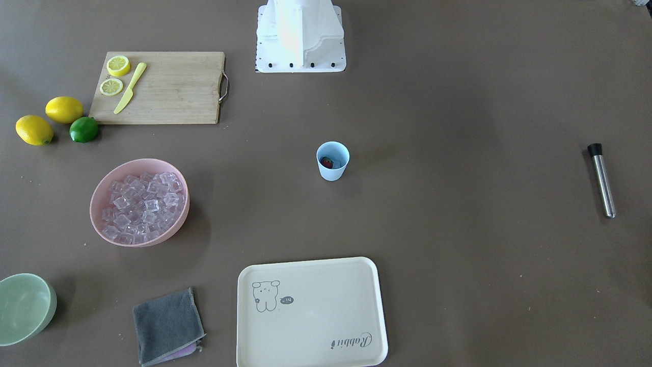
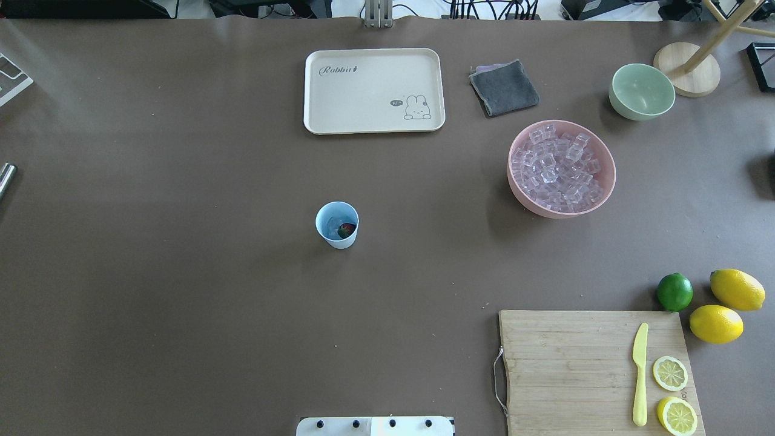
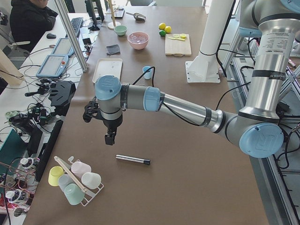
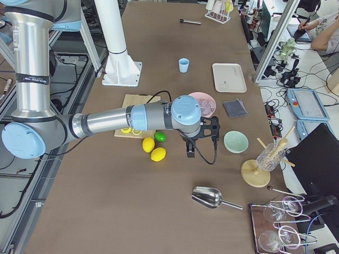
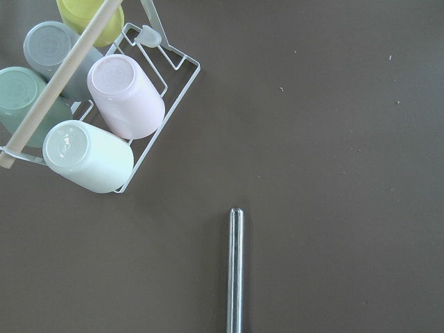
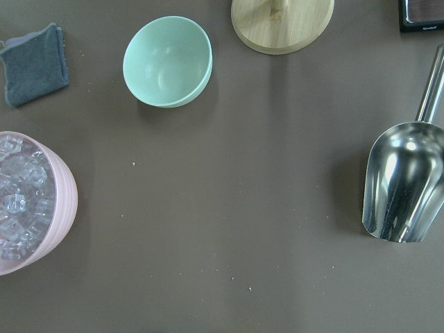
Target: Mash ice and strawberries in cup
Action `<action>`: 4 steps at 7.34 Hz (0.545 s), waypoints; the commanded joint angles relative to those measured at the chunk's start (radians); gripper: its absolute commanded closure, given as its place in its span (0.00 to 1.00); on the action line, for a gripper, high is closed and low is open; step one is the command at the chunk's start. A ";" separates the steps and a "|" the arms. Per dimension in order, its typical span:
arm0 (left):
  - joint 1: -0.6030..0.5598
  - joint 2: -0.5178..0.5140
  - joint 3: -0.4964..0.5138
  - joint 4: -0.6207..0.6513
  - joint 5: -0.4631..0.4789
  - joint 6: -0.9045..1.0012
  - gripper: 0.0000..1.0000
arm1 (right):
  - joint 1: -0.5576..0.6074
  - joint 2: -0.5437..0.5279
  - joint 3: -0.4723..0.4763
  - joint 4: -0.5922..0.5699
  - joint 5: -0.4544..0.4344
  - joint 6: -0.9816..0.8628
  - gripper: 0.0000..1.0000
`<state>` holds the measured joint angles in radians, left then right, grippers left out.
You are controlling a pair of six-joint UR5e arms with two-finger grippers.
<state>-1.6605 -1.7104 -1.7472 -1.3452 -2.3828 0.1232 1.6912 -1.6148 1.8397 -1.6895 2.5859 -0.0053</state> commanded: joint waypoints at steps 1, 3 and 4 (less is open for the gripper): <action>0.019 0.000 0.000 -0.017 0.004 -0.002 0.03 | 0.051 0.068 -0.014 -0.077 0.003 -0.056 0.01; 0.025 -0.003 -0.005 -0.072 0.023 -0.002 0.03 | 0.052 0.139 0.001 -0.193 -0.013 -0.065 0.01; 0.028 0.000 0.021 -0.112 0.051 -0.055 0.03 | 0.051 0.145 0.003 -0.191 -0.030 -0.065 0.01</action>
<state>-1.6374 -1.7114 -1.7447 -1.4079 -2.3599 0.1097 1.7440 -1.4867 1.8390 -1.8638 2.5713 -0.0679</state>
